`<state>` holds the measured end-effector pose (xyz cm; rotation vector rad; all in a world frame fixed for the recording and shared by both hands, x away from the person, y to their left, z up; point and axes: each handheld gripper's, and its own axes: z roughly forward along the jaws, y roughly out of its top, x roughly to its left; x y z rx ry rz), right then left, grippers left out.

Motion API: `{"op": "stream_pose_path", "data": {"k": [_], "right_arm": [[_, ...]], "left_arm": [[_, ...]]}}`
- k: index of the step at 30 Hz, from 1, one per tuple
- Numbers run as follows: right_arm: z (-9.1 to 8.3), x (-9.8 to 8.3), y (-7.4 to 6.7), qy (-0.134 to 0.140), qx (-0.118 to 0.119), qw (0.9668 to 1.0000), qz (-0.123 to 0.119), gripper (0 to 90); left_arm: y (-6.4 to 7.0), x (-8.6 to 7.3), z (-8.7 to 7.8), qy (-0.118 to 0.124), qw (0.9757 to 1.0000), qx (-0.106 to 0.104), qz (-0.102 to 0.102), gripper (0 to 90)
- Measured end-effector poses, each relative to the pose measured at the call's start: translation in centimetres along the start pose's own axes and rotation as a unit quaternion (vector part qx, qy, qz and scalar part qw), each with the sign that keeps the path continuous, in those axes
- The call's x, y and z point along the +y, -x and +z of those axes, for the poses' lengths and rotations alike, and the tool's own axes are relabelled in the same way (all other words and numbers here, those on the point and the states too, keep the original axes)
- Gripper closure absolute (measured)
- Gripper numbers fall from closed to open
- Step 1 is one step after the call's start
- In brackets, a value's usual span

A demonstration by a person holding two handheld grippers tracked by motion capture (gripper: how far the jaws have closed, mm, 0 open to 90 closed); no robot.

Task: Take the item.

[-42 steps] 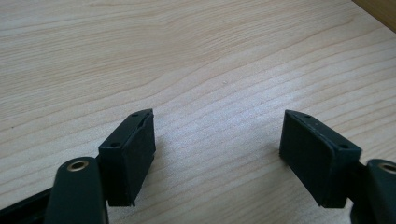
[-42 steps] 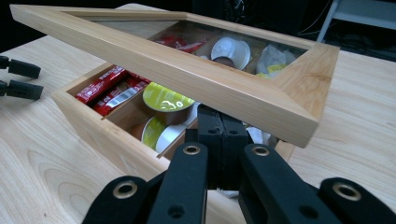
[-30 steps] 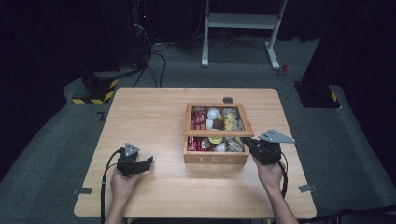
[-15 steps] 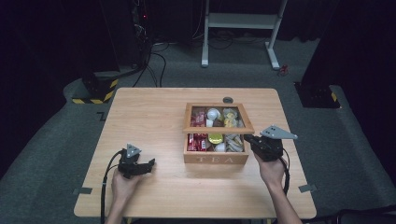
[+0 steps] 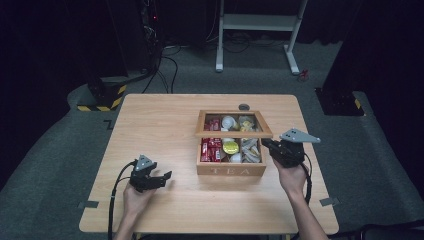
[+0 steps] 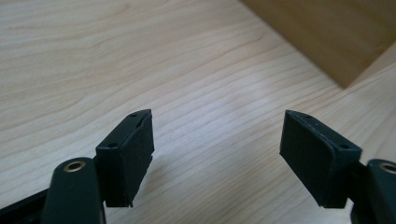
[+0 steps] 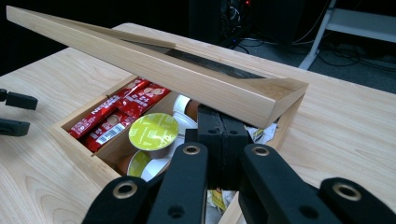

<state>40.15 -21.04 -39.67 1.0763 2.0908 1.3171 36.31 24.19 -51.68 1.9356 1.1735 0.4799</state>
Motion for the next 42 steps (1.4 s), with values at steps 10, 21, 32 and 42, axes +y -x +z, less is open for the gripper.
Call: {"op": "stream_pose_path", "data": {"k": [10, 21, 32, 42], "right_arm": [[0.0, 1.0, 0.3, 0.01, -0.003, 0.9999, 0.001, 90.0], [0.1, 2.1, 0.7, 0.012, 0.0, 0.9999, 0.006, 90.0], [0.2, 2.9, 1.0, 0.013, 0.001, 0.9999, 0.01, 90.0], [0.5, 3.5, 1.3, 0.017, 0.001, 0.9997, 0.016, 90.0]], "left_arm": [[1.3, 1.2, -0.6, 0.041, 0.9985, -0.027, 0.023, 32.1], [3.2, 3.3, 0.0, 0.058, 0.9954, -0.053, 0.055, 33.7], [4.9, 5.3, 1.0, 0.058, 0.9934, -0.079, 0.059, 32.1], [6.5, 6.8, 1.7, 0.063, 0.991, -0.087, 0.08, 31.7]]}}
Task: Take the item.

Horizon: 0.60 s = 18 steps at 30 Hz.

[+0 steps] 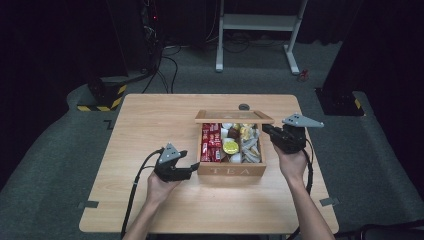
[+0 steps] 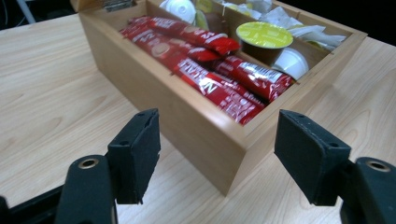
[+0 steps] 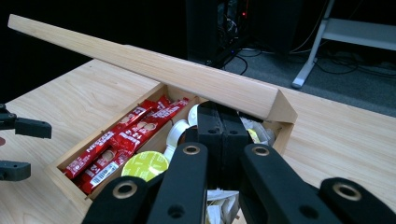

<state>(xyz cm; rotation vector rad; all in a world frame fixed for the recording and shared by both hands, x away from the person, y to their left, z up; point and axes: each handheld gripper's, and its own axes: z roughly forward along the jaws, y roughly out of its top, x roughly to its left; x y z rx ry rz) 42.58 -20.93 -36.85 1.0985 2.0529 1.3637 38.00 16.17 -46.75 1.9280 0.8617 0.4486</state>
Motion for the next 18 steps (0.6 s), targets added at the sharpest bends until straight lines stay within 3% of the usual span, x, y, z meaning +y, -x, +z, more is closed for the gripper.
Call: {"op": "stream_pose_path", "data": {"k": [3, 11, 18], "right_arm": [[0.3, 0.2, -0.1, -0.004, -0.003, 1.0, -0.004, 90.0], [0.6, 0.5, 0.0, 0.0, -0.001, 1.0, -0.005, 90.0], [0.8, 0.8, 0.0, 0.001, -0.004, 1.0, -0.009, 89.2]], "left_arm": [[0.5, 0.5, 0.4, -0.002, 0.9999, 0.001, 0.012, 32.0], [1.0, 1.3, 1.2, -0.004, 0.9998, -0.006, 0.019, 31.0], [1.8, 2.3, 2.0, -0.007, 0.9993, -0.008, 0.036, 27.1]]}}
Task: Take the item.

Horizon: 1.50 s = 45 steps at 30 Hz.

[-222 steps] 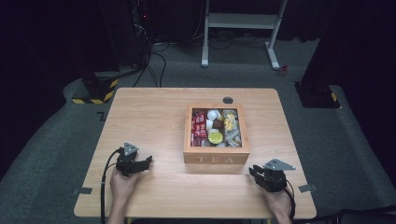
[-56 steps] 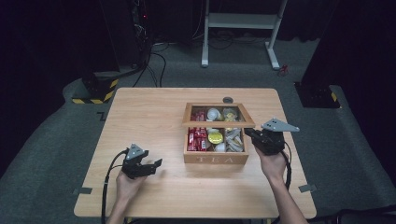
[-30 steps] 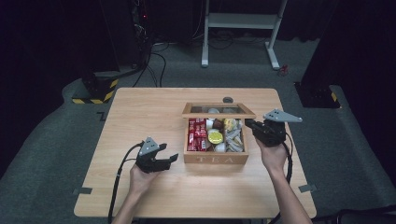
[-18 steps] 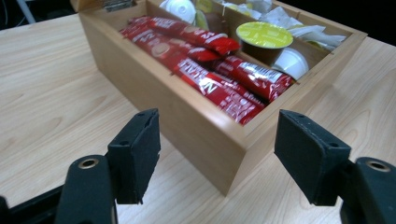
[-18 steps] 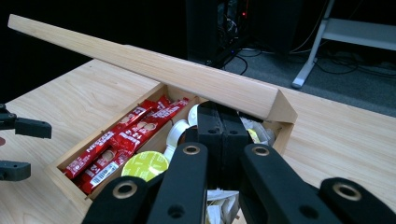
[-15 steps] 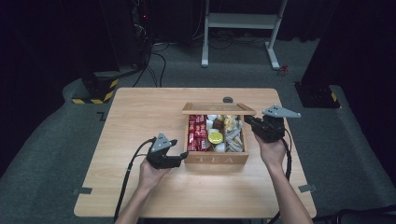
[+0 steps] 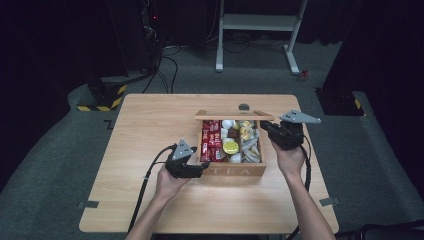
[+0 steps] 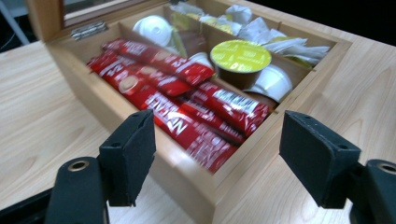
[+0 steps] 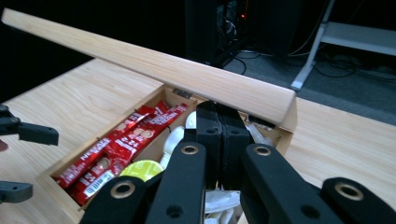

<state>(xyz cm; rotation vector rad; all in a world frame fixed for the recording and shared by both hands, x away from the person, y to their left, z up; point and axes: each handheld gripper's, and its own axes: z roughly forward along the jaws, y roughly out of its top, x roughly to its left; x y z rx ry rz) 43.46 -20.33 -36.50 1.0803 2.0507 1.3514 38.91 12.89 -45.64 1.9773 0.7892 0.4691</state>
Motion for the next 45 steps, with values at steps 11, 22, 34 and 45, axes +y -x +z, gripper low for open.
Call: {"op": "stream_pose_path", "data": {"k": [11, 22, 34, 45], "right_arm": [[0.2, 0.4, 0.1, 0.001, 0.0, 1.0, 0.001, 89.0], [0.4, 0.9, 0.5, 0.005, 0.005, 0.9999, 0.009, 89.0], [0.4, 1.4, 0.5, -0.003, 0.001, 1.0, 0.008, 88.5], [0.5, 1.7, 0.6, -0.004, 0.002, 0.9999, 0.01, 88.5]], "left_arm": [[0.4, 1.3, 1.5, 0.001, 0.9999, -0.01, -0.003, 26.7], [1.3, 3.3, 3.4, -0.007, 0.9998, -0.014, 0.012, 26.1], [1.7, 4.9, 5.4, -0.009, 0.9998, -0.011, 0.011, 27.2], [2.0, 6.1, 7.6, -0.036, 0.9991, -0.012, 0.019, 27.5]]}}
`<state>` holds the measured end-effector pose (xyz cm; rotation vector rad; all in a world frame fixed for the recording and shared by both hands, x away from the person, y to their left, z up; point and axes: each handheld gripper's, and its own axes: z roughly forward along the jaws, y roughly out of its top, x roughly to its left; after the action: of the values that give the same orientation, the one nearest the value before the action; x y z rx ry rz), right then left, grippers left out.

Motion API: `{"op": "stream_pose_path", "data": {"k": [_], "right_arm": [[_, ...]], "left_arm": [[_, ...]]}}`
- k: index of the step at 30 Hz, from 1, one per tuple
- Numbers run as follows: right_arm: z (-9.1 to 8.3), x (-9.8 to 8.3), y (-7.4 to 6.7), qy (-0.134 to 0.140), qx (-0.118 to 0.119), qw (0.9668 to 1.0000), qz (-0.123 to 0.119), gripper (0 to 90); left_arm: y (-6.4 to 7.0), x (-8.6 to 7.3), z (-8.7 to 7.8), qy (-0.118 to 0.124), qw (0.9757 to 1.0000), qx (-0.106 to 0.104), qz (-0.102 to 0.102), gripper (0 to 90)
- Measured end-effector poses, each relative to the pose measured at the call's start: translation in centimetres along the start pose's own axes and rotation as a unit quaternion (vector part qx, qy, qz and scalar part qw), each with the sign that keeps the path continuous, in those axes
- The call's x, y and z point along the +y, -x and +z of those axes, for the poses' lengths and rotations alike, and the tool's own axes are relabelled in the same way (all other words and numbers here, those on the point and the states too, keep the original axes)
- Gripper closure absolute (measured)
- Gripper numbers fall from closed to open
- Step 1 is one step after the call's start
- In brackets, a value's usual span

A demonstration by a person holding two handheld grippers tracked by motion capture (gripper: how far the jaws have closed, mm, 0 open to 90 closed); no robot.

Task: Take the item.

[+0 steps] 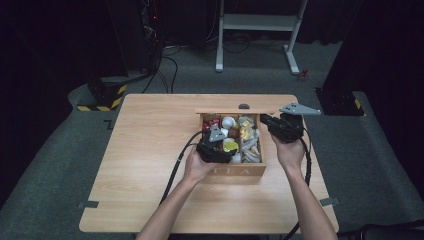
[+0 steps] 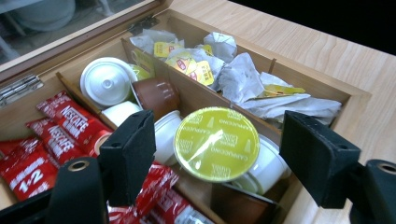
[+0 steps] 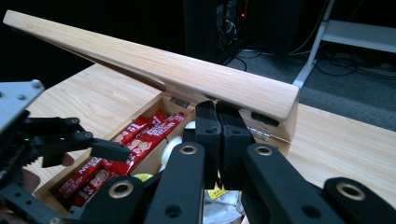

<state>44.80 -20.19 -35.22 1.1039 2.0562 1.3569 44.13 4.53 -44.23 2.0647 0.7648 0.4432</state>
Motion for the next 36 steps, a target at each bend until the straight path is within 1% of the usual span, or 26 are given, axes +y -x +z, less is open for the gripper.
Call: {"op": "stream_pose_path", "data": {"k": [3, 6, 10, 14, 18, 22, 23, 24, 26, 29, 31, 34, 36], "right_arm": [[0.0, 0.0, 0.0, -0.001, 0.0, 1.0, 0.0, 88.5], [0.0, 0.0, 0.0, 0.001, 0.0, 1.0, 0.0, 88.5], [0.0, 0.0, 0.1, 0.001, 0.001, 1.0, 0.002, 88.5], [0.0, 0.1, 0.1, 0.001, 0.002, 1.0, 0.001, 88.4], [0.0, 0.1, 0.1, 0.003, 0.004, 1.0, 0.002, 87.9], [0.1, 0.0, 0.1, 0.005, 0.005, 1.0, 0.003, 87.8], [0.1, 0.0, 0.1, 0.005, 0.005, 1.0, 0.003, 87.7], [0.1, 0.0, 0.1, 0.005, 0.004, 1.0, 0.002, 87.8], [0.1, 0.0, 0.1, 0.005, 0.005, 1.0, 0.002, 87.8], [0.1, 0.0, 0.2, 0.005, 0.006, 1.0, 0.004, 87.8], [0.1, -0.1, 0.2, 0.006, 0.006, 0.9999, 0.006, 87.8], [0.1, -0.1, 0.2, 0.006, 0.007, 0.9999, 0.005, 87.8], [0.1, -0.1, 0.2, 0.008, 0.007, 0.9999, 0.005, 87.8]], "left_arm": [[0.0, 0.4, 0.7, -0.014, 0.9999, 0.003, 0.007, 27.5], [-0.1, 0.4, 1.2, -0.021, 0.9998, 0.003, 0.001, 27.9], [-0.1, 0.3, 1.8, -0.041, 0.9991, 0.009, 0.0, 29.0], [-0.2, 0.3, 2.1, -0.046, 0.9989, 0.014, -0.002, 29.5], [0.0, 0.3, 2.3, -0.056, 0.9983, 0.014, 0.005, 29.8], [-0.1, 0.4, 2.4, -0.061, 0.9981, 0.007, 0.002, 31.5], [-0.1, 0.4, 2.5, -0.063, 0.998, 0.004, 0.003, 33.3], [-0.1, 0.4, 2.5, -0.065, 0.9979, 0.002, 0.004, 36.9], [0.0, 0.4, 2.4, -0.065, 0.9979, 0.002, 0.004, 37.6], [-0.1, 0.3, 2.4, -0.063, 0.998, 0.002, -0.004, 37.9], [-0.1, 0.3, 2.2, -0.061, 0.9981, 0.004, -0.004, 38.1], [-0.2, 0.2, 1.9, -0.052, 0.9986, 0.003, -0.004, 38.1], [-0.3, 0.0, 1.7, -0.041, 0.9992, 0.0, -0.004, 38.2]]}}
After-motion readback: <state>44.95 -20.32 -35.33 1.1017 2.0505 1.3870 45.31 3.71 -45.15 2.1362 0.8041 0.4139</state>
